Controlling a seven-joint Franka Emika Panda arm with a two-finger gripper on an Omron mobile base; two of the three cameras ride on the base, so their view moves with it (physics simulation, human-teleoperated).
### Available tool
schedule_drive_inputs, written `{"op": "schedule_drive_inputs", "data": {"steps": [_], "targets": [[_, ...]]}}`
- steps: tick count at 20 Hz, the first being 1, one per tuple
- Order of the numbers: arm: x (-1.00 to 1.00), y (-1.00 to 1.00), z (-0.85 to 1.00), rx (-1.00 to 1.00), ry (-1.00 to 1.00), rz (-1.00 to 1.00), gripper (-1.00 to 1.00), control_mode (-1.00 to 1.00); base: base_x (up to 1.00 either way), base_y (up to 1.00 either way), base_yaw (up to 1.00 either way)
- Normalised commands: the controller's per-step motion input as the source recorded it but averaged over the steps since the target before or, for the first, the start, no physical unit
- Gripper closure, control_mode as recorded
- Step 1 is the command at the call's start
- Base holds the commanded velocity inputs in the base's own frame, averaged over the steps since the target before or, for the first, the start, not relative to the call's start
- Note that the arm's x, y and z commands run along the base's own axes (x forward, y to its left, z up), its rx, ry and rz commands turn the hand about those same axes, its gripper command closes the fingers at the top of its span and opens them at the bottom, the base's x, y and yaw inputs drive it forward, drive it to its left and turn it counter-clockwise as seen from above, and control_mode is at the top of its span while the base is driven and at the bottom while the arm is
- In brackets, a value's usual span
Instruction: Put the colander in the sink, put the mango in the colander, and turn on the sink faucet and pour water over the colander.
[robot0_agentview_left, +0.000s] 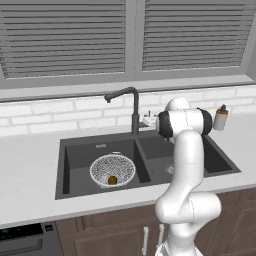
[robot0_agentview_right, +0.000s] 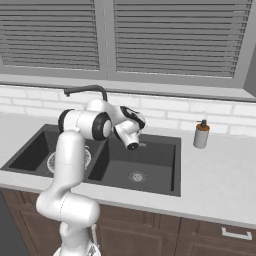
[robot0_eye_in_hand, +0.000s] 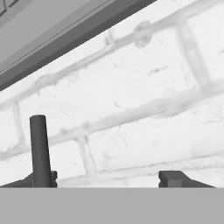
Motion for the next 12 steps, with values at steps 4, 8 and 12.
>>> {"op": "schedule_drive_inputs", "data": {"steps": [4,8,12], "targets": [[0.22,-0.35,-0.03,0.13,0.0,-0.2,1.0,-1.0,0.0,0.0,0.0],[0.27,-0.57,-0.01,0.16,0.0,-0.18,1.0,-1.0,0.0,0.0,0.0],[0.33,-0.88,0.0,0.18,0.01,-0.11,1.0,-1.0,0.0,0.0,0.0]]}}
